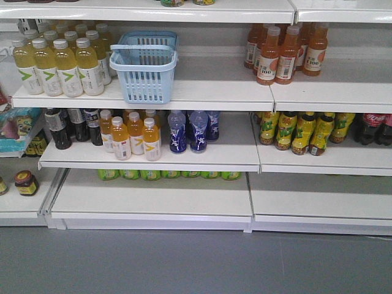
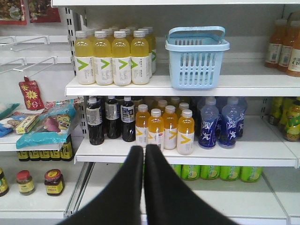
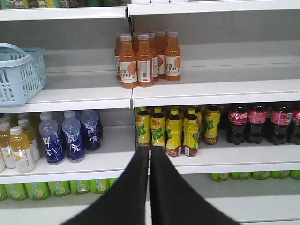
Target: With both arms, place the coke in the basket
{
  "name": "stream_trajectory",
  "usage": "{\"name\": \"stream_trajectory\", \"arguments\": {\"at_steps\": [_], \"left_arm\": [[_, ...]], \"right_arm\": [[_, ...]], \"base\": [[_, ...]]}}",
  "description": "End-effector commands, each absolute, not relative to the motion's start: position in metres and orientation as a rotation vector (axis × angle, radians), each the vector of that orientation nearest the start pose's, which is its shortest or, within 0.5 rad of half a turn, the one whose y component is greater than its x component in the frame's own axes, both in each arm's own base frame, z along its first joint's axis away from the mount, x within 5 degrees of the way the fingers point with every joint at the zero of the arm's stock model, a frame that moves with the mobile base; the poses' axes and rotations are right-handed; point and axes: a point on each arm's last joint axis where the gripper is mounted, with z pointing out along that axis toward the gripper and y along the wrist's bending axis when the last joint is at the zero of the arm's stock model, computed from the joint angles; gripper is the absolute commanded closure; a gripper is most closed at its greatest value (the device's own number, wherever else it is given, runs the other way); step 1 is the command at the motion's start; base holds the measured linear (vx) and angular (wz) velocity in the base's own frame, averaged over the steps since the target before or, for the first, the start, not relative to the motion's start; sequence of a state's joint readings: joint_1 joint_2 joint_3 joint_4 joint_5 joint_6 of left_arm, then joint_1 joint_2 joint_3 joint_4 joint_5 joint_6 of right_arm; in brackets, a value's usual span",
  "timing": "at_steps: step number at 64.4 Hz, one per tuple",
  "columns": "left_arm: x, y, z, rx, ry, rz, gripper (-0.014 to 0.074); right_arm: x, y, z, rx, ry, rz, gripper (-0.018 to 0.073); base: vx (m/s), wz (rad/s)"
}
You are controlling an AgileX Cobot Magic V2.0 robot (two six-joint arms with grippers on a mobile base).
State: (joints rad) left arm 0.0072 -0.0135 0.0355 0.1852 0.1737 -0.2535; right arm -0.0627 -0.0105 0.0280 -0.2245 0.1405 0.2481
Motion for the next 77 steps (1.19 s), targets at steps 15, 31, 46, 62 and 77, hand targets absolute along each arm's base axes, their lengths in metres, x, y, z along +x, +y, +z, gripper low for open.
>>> {"name": "stream_trajectory", "arguments": {"at_steps": [15,31,46,62,77], "left_arm": [[0.0544,0.0019,0.2046,-0.083,1.562,-0.050,0.0603],[0.0544,0.0019,0.2046,-0.083,1.562,-0.050,0.0603],[0.0544,0.0019,0.2046,-0.083,1.562,-0.050,0.0603],[0.0544,0.0019,0.2046,-0.083,1.562,-0.050,0.0603],[0.0544,0.0019,0.2046,-0.083,1.562,-0.050,0.0603]], "right_arm": [[0.0558,-0.0053,0.1966,0.073,1.561,-0.060,0.0564],[0.0558,-0.0053,0.1966,0.073,1.561,-0.060,0.0564],[0.0558,-0.0053,0.1966,0.073,1.561,-0.060,0.0564],[0.0558,-0.0053,0.1966,0.073,1.561,-0.060,0.0564],[0.0558,-0.0053,0.1966,0.073,1.561,-0.060,0.0564]], "base": [[0.15,0.04],[0.14,0.02],[0.14,-0.01],[0.15,-0.01],[0.14,-0.01]]}}
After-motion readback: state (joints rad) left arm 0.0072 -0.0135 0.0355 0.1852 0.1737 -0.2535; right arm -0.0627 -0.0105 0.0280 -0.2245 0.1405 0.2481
